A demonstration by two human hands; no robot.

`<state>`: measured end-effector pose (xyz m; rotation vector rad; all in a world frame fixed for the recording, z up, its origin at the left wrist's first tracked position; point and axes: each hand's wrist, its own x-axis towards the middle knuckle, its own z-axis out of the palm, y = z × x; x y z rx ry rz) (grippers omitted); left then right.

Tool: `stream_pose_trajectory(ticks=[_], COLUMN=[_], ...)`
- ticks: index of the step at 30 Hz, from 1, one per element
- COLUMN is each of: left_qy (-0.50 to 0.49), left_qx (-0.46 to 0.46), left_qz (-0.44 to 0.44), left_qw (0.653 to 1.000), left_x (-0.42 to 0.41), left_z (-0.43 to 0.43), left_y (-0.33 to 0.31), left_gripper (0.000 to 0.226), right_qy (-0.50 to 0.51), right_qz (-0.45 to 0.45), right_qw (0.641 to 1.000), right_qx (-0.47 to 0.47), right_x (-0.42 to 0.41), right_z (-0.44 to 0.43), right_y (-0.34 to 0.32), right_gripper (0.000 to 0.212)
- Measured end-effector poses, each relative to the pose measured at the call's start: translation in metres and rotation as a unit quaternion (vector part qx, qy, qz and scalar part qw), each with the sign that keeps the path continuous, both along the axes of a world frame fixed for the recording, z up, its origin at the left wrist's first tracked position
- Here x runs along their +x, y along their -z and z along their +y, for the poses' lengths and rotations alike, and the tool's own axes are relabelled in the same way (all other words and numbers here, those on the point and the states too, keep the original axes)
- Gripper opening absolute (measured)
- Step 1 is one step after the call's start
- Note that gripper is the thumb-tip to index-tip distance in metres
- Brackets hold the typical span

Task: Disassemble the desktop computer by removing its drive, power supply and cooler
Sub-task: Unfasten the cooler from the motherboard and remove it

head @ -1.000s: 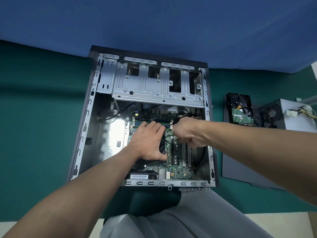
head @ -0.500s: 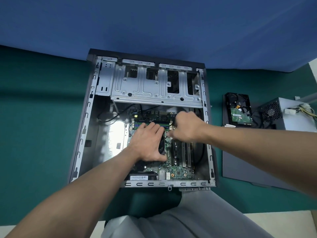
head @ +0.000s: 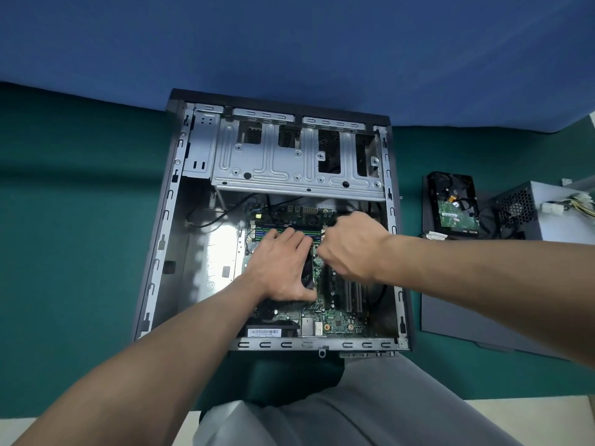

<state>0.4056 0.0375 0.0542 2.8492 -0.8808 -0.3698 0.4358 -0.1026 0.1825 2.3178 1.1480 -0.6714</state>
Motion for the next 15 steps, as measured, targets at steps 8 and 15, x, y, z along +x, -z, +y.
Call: stream_pose_trajectory(ticks=[8,15], left_qy=[-0.004,0.007], left_qx=[0.009,0.012], left_qz=[-0.009,-0.005], left_qw=[1.000,1.000], left_x=[-0.001,0.000], left_z=[-0.001,0.000], left_y=[0.001,-0.001], left_gripper=[0.088,0.091], right_qy=[0.098,0.476], right_qz=[-0.001,0.089], right_qw=[0.989,0.831], right_qx=[0.110,0.272], right_x=[-0.002,-0.010], right_z=[-0.002,-0.028], right_y=[0.003,0.011], right_gripper=[0.037,0.023])
